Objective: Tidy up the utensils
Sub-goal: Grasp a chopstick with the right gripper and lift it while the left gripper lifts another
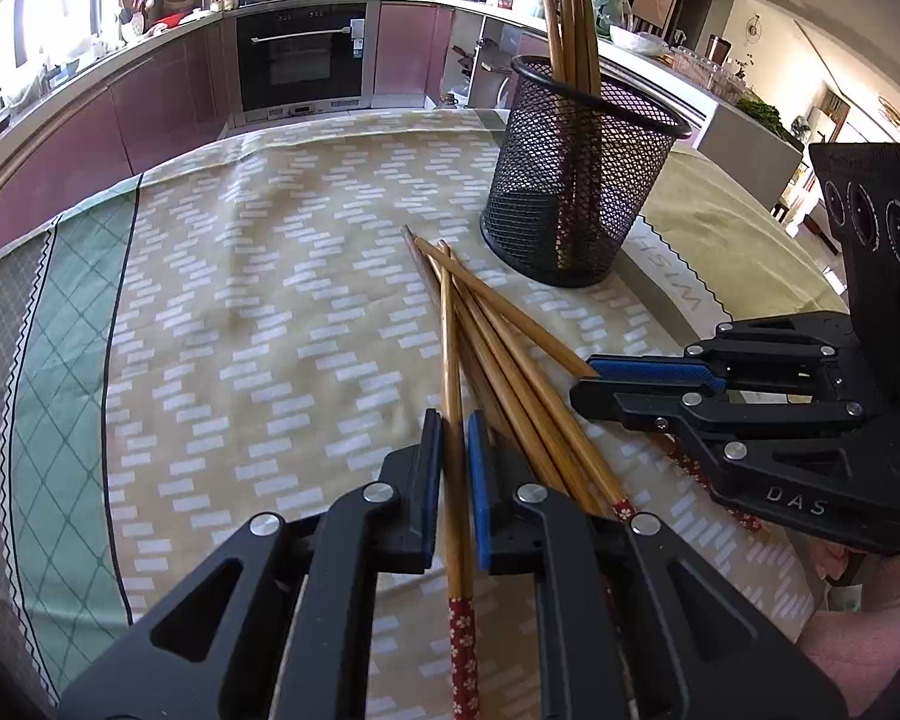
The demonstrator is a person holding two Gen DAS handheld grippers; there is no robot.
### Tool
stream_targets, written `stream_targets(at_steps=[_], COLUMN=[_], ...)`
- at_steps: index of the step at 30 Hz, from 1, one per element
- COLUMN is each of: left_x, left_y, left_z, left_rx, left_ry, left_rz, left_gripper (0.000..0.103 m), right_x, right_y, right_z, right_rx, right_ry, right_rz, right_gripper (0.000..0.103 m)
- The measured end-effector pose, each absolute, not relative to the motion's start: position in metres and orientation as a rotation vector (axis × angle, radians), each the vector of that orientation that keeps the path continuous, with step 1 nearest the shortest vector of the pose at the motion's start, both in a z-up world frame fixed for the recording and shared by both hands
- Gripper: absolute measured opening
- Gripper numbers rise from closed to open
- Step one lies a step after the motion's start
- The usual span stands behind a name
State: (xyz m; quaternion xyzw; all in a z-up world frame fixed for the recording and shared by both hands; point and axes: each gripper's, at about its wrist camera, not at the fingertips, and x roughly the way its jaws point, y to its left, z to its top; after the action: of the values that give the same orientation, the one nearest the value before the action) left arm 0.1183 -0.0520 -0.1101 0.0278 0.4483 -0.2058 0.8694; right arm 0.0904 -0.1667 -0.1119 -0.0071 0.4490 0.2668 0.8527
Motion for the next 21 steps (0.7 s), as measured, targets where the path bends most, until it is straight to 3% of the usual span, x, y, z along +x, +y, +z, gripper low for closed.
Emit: stream_targets(at_steps=[4, 8, 12, 21], left_x=[0.126, 0.129, 0.127, 0.114], left_y=[-0.056, -0.057, -0.052, -0.038], left_z=[-0.11, -0.108, -0.099, -0.048], left_rx=[0.069, 0.061, 0.029, -0.046], left_ry=[0.937, 0.941, 0.922, 0.805], left_rz=[-0.437, -0.423, -0.43, -0.499], left_gripper=[0.015, 0.008, 0.008, 0.008], right_x=[0.097, 0.097, 0.089, 0.075], right_y=[-0.161, -0.165, -0.174, -0.202], right_z=[-0.113, -0.112, -0.098, -0.055], right_rx=[-0.021, -0.006, 0.017, 0.071], right_ry=[0.943, 0.932, 0.878, 0.748], right_rz=[0.565, 0.564, 0.574, 0.578], right_gripper=[0.006, 0.006, 0.006, 0.006])
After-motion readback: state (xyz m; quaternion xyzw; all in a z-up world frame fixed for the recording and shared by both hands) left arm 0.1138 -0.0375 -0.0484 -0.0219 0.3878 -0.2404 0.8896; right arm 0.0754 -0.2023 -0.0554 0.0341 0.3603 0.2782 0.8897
